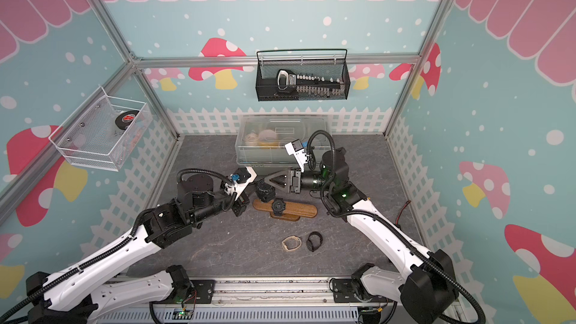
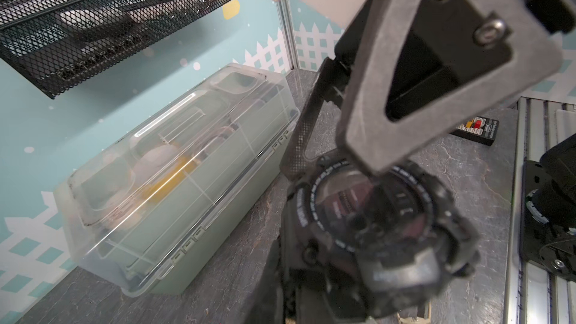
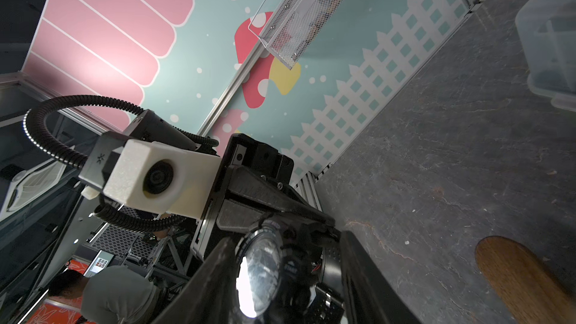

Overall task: Place watch on stand
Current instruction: Pick up the watch at the center of the board.

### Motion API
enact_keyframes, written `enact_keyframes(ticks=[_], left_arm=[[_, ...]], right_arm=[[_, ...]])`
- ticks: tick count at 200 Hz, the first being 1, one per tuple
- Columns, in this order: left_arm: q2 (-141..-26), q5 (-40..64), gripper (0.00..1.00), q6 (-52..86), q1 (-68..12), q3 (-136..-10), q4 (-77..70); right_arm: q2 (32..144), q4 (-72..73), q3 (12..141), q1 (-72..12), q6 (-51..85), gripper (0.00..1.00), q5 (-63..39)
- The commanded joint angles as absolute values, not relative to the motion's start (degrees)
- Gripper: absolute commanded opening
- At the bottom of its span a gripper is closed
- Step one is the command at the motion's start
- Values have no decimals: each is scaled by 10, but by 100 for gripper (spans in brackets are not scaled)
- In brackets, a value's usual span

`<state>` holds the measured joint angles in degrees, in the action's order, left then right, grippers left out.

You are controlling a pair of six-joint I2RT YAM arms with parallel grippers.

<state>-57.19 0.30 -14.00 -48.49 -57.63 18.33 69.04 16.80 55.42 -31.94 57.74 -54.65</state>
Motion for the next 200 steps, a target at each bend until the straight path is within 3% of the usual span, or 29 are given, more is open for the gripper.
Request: enact_keyframes(ticks=[1, 48, 80, 130, 174, 200], left_arm=[[-578, 13, 0, -161, -480, -581, 175], [-595, 8, 0, -171, -474, -591, 177], [-599, 11, 0, -171, -469, -592, 173], [-602, 26, 0, -149, -456, -593, 156], [-614, 44, 48, -101, -444, -600, 142], [-607, 55, 53, -79, -433, -594, 140]], right_arm=[[697, 184, 571, -327, 597, 49, -570], [701, 207, 559, -337, 621, 37, -583], [701, 223, 551, -342, 626, 18, -580], [704, 317, 503, -344, 669, 2, -560], [715, 398, 473, -345, 715, 0, -538], [719, 402, 476, -344, 711, 0, -518]])
